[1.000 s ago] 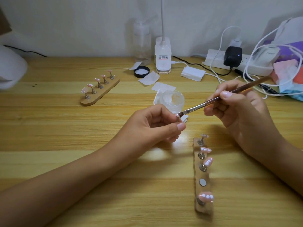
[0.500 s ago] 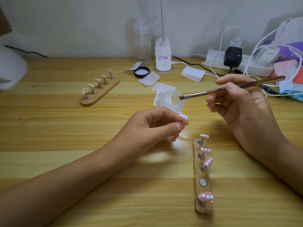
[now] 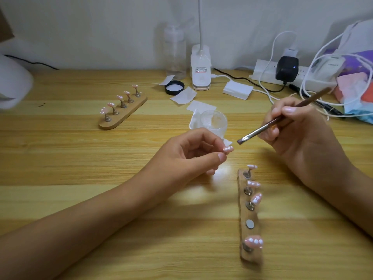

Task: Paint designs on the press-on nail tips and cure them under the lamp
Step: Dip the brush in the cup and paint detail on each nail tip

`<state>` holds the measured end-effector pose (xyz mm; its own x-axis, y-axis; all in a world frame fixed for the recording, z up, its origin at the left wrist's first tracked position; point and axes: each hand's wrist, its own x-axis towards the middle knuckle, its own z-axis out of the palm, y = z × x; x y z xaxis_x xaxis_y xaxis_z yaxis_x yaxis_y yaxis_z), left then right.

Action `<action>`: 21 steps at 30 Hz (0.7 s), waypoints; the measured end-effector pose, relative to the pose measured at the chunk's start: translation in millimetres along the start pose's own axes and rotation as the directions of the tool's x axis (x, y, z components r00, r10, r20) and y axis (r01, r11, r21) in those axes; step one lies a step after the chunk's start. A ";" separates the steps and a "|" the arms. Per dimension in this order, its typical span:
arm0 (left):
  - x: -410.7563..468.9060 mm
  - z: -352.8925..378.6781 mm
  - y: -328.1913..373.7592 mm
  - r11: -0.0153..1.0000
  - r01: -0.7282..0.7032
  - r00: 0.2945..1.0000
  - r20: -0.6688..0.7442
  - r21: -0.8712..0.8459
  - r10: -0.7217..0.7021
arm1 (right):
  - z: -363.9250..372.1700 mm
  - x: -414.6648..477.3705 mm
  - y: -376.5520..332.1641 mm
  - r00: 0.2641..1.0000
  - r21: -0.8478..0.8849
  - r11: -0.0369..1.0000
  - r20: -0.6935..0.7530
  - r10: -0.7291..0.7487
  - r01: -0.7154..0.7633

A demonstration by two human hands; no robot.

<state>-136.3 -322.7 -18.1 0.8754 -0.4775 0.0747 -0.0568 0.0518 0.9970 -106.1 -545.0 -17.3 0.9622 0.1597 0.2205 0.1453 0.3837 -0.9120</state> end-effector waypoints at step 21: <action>0.7 -0.6 -2.2 1.000 -0.002 1.000 -0.011 0.030 0.002 | 0.7 -4.5 2.3 0.997 -0.202 0.977 -0.026 -0.076 0.069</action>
<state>-135.2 -322.6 -20.3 0.8807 -0.4675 0.0766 -0.0727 0.0264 0.9970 -110.3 -544.2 -20.1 0.9540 0.1065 0.2804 0.2553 0.2018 -0.9455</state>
